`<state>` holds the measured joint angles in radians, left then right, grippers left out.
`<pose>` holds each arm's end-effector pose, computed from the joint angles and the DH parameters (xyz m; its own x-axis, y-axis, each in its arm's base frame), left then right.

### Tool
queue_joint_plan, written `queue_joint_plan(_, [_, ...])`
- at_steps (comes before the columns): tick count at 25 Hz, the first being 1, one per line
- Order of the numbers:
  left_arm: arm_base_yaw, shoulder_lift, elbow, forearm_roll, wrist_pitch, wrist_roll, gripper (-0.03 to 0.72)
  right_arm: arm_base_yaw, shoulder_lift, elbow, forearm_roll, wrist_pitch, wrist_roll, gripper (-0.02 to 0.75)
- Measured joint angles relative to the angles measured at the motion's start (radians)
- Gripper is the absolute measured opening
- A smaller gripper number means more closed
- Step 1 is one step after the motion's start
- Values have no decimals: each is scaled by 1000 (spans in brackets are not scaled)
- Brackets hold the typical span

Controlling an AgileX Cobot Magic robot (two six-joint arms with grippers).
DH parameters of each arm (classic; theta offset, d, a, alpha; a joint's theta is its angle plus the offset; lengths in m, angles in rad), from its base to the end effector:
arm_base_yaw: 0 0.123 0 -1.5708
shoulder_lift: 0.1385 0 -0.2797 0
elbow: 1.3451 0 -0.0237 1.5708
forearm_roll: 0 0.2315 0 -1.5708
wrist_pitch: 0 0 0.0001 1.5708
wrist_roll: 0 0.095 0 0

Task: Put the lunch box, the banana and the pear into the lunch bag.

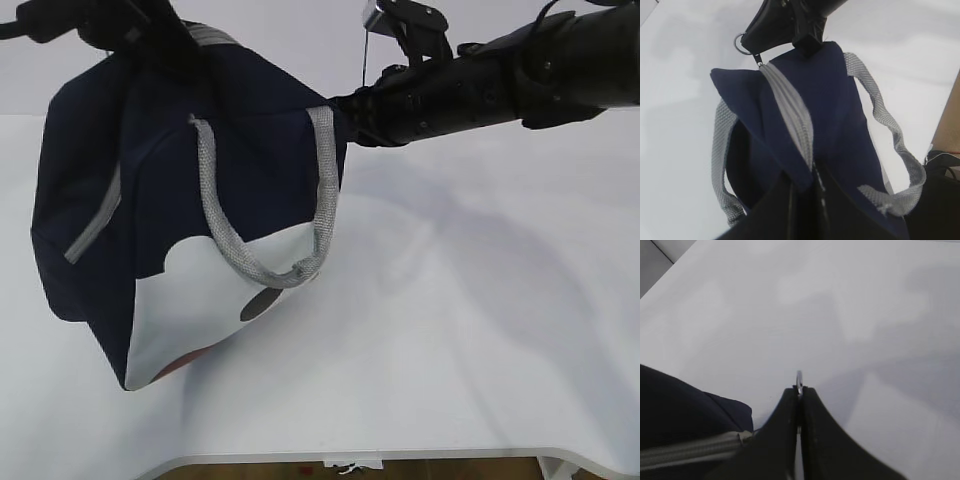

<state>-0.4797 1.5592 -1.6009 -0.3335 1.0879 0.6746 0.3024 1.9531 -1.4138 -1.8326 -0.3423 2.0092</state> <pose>0.2675 -0.1702 0.3805 -0.3285 0.7024 -0.6315 0.8689 0.4868 0.0893 0.4058 0.1588 0.2393 -0.5755 -0.0204 -0.8176 -0.4601 0.8346 0.3030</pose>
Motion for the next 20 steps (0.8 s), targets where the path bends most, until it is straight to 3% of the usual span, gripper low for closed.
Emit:
queue_joint_plan(12, [0,104,-6,-69,-30,2,12,-6,0,0,-6,38,-4,17])
queue_joint_plan(15, [0,113,-10,-71,-30,2,12,-7,0,0,-6,39,-6,114])
queue_joint_plan(20, [0,125,-12,-73,-29,4,12,-7,0,0,-6,43,-8,377])
